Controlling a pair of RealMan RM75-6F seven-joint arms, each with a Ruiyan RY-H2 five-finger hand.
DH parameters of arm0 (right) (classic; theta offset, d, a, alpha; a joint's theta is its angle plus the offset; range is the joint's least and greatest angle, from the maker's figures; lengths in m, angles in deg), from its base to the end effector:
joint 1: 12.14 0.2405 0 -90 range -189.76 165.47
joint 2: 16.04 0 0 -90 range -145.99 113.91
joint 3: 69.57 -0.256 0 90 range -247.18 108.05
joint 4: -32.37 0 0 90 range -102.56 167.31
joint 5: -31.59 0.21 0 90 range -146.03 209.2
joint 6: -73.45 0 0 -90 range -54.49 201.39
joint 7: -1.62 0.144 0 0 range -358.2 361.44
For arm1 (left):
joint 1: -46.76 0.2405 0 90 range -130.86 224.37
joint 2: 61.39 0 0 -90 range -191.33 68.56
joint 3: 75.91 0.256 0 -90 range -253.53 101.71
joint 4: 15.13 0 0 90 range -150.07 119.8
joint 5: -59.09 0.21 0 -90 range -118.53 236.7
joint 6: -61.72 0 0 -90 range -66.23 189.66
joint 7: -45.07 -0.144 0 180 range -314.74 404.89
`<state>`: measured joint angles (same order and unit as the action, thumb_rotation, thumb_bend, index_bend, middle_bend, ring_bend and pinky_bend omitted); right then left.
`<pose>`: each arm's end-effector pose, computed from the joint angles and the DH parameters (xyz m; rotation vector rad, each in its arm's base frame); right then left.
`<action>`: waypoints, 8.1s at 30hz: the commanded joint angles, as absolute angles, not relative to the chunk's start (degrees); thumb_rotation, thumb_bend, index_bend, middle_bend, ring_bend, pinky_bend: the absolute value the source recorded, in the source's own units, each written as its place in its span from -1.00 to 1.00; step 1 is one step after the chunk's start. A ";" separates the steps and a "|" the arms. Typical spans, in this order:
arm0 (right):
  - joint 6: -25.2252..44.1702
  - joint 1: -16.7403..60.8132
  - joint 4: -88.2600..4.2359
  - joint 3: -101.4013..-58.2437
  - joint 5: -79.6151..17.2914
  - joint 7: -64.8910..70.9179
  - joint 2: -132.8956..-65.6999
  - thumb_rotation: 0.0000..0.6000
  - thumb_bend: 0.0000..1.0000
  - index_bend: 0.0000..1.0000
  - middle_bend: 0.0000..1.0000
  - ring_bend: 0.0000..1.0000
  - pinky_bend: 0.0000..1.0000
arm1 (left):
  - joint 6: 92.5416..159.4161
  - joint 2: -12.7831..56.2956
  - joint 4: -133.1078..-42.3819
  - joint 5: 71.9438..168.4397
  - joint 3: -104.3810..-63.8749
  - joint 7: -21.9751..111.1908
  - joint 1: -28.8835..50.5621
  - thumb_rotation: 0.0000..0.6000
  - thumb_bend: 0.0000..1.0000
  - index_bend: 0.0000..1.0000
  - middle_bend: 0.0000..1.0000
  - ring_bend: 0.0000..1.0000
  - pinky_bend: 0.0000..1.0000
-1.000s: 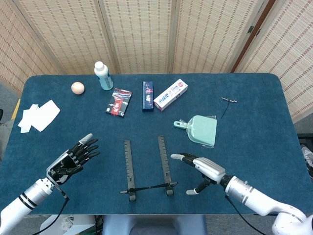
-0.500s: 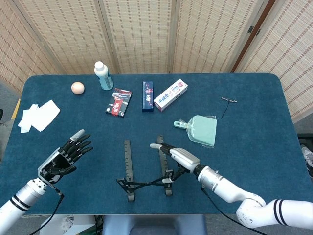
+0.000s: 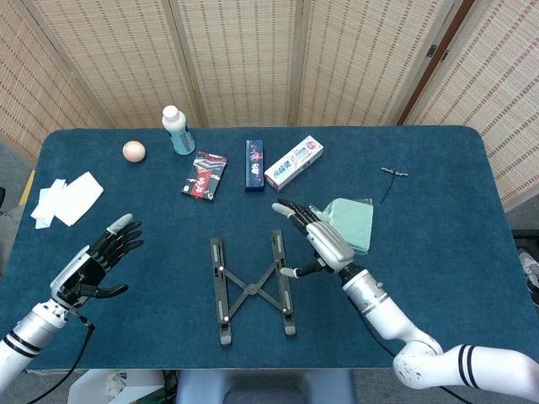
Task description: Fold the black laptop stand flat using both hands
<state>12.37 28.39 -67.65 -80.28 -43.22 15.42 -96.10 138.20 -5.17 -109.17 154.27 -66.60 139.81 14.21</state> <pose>-0.1012 -0.3125 0.0321 1.7401 -1.4159 1.4866 -0.2281 0.2624 0.1489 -1.1233 -2.3331 -1.7471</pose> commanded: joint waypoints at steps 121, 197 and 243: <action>0.24 24.21 -20.92 -68.93 -70.92 -18.64 -126.79 1.00 -0.99 -1.00 -1.00 -1.00 -1.00 | 116.61 38.42 -66.79 148.32 -75.10 76.96 4.08 1.00 -0.77 -1.00 -0.92 -0.92 -0.90; 32.96 45.81 -56.46 -72.75 -66.48 -14.66 -98.49 1.00 -0.95 -1.00 -1.00 -1.00 -1.00 | 120.21 24.05 -81.19 141.24 -78.78 59.41 8.52 1.00 -0.77 -1.00 -0.94 -0.94 -0.89; 42.46 66.20 -31.77 -66.50 -72.12 5.12 -113.68 1.00 -0.77 -1.00 -1.00 -1.00 -1.00 | 122.02 20.10 -80.40 139.67 -80.90 64.53 14.00 1.00 -0.77 -1.00 -1.00 -0.97 -0.90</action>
<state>41.48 65.23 -32.09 -66.68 -72.31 3.87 -113.48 122.02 20.12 -80.40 139.65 -80.89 64.50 13.99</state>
